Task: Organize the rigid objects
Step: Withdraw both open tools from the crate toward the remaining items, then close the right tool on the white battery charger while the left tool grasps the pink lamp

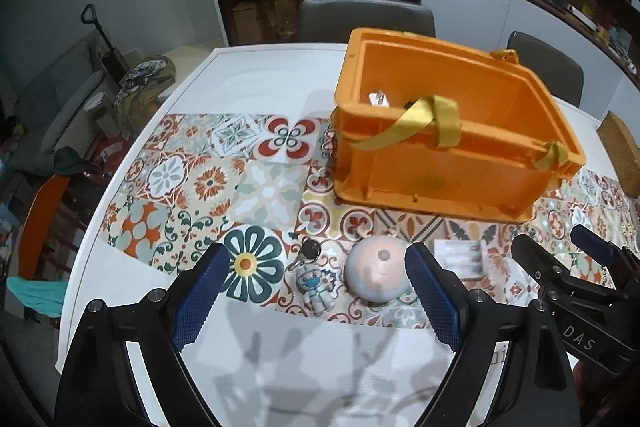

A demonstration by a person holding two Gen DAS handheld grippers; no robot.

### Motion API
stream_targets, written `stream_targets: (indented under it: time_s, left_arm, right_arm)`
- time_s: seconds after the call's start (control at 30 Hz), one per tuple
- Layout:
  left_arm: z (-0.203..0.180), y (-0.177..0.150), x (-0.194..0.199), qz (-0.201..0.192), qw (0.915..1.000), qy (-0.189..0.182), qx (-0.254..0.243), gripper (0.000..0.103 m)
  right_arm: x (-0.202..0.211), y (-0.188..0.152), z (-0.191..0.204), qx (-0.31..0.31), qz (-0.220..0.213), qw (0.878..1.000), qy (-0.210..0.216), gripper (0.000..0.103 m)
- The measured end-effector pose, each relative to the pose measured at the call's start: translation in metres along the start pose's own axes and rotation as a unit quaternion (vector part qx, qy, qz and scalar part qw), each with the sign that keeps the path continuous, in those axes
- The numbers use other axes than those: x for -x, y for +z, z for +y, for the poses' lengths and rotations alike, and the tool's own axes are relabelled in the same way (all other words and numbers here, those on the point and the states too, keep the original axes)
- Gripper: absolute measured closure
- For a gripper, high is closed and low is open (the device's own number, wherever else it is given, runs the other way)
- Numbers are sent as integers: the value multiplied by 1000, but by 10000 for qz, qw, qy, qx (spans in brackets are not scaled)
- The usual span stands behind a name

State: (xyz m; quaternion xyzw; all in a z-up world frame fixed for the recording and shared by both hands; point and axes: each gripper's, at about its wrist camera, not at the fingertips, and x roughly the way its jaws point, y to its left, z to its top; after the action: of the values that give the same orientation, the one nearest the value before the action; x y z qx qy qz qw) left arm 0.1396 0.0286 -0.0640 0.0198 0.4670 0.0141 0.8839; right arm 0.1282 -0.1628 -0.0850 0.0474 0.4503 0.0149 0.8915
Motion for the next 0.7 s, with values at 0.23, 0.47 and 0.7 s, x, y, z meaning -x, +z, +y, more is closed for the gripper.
stream_targets:
  time_s: [0.23, 0.47, 0.7]
  left_arm:
    - [2, -13, -19, 192, 9998, 89, -2, 13]
    - [9, -24, -38, 310, 9993, 202, 26, 13]
    - [11, -30, -51, 367, 9991, 218, -15, 13]
  right_arm:
    - [-22, -13, 5, 112, 199, 9997, 19, 9]
    - [-41, -19, 11, 201, 332, 9992, -19, 9]
    - [-62, -24, 11, 108, 484, 9988, -11, 3]
